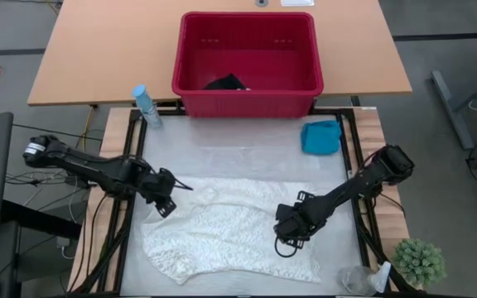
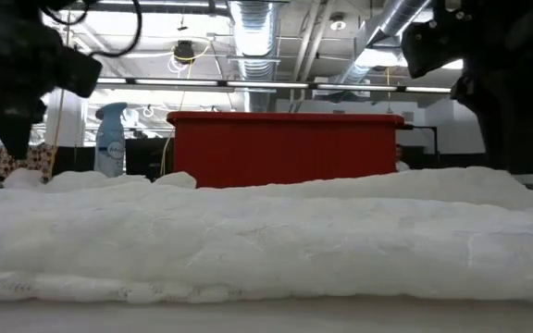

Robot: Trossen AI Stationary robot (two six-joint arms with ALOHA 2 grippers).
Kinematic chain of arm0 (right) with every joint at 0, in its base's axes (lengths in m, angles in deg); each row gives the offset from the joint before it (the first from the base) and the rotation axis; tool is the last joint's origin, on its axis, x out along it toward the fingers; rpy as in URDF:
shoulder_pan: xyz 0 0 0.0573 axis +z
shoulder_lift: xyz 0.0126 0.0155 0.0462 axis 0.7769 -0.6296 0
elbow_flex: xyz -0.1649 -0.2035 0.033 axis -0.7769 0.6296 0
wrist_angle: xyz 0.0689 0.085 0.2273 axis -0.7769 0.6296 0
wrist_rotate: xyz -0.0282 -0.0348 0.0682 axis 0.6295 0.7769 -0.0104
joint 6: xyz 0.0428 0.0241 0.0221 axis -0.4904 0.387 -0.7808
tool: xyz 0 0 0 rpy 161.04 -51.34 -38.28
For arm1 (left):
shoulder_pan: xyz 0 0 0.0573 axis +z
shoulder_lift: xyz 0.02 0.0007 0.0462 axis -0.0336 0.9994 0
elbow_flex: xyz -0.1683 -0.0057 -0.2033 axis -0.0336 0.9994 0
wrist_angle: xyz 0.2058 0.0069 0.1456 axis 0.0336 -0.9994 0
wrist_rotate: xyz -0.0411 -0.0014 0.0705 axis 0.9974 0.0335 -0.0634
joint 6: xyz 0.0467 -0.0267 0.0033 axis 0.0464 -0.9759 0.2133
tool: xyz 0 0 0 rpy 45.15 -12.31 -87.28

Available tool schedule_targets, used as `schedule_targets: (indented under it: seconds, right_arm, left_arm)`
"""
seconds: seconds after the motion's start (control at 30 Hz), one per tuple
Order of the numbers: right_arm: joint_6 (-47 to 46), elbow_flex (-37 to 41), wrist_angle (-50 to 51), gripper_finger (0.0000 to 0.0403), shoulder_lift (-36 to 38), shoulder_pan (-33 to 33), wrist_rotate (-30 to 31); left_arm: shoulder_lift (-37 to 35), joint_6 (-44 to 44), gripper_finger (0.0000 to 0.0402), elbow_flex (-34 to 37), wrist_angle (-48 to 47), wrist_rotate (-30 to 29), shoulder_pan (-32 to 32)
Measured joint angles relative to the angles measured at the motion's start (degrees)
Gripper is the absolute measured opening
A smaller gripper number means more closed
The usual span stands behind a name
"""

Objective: Fold laundry
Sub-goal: Fold the white blouse

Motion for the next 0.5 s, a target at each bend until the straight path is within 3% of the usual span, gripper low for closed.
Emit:
schedule_targets:
  seconds: [0.13,0.37,0.5]
  right_arm:
    - [-2.98,-0.01,5.52,0.0205,0.0,1.49,-0.01]
    - [-3.56,-0.02,6.08,0.0205,0.39,3.38,2.55]
    - [-11.13,0.0,7.24,0.0204,2.85,3.22,8.26]
  left_arm:
    - [-3.29,-1.43,0.0123,0.0,0.46,-3.66,-1.77]
    - [-5.69,2.97,0.0123,0.0,7.05,-22.16,-1.6]
    - [-4.2,9.35,0.0123,0.0,14.44,-22.67,0.42]
